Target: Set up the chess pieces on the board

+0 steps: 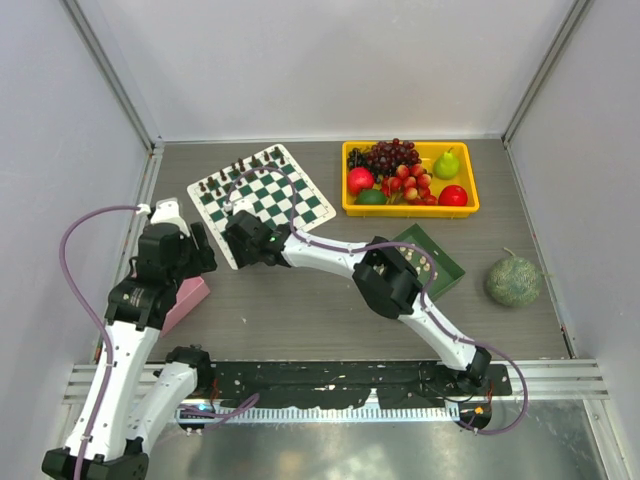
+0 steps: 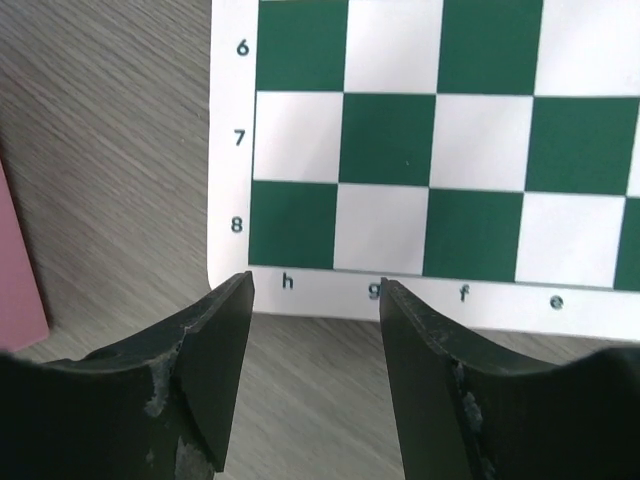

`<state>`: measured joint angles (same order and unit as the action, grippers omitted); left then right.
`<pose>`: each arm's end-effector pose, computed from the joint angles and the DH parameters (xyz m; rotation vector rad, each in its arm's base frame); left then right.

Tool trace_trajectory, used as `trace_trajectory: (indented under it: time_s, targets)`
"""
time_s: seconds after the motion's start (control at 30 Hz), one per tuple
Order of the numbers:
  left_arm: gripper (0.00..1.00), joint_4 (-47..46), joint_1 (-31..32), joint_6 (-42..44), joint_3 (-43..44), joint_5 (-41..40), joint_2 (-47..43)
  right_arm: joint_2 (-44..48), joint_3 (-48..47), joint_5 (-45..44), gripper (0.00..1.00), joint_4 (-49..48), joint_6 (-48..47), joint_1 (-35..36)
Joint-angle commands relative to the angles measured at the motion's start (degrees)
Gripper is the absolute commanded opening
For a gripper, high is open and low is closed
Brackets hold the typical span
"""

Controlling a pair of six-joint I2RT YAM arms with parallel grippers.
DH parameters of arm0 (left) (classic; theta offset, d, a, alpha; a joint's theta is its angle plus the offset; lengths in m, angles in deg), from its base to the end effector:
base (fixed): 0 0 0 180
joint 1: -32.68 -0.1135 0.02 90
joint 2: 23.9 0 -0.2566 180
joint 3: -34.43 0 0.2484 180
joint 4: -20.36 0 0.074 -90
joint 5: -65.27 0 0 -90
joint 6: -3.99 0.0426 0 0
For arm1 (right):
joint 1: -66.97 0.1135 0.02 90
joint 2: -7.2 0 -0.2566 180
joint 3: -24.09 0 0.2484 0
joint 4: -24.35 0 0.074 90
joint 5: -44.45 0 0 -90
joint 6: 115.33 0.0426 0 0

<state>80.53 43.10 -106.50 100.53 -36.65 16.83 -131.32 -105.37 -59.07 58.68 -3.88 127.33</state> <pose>0.1442 -0.0176 0.3213 -0.3072 2.1425 -0.0836 0.2764 0.4656 0.1651 -0.6674 2.2486 0.4509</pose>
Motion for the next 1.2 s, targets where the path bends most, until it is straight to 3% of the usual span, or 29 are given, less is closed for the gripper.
trace_trajectory:
  time_s: [0.0,0.63,1.17]
  targets:
    - [0.65,-0.1,-0.9,1.4,0.5,0.7,-0.6,-2.8,-6.1,0.3,0.58,2.8,-1.9,0.5]
    - [0.64,0.6,-1.8,1.6,2.1,0.4,-4.4,-7.2,-10.4,-4.4,0.38,8.0,-3.5,2.5]
    - [0.65,1.1,-1.9,1.1,1.8,0.7,-5.0,-3.3,-1.0,-3.7,0.37,4.6,0.8,4.0]
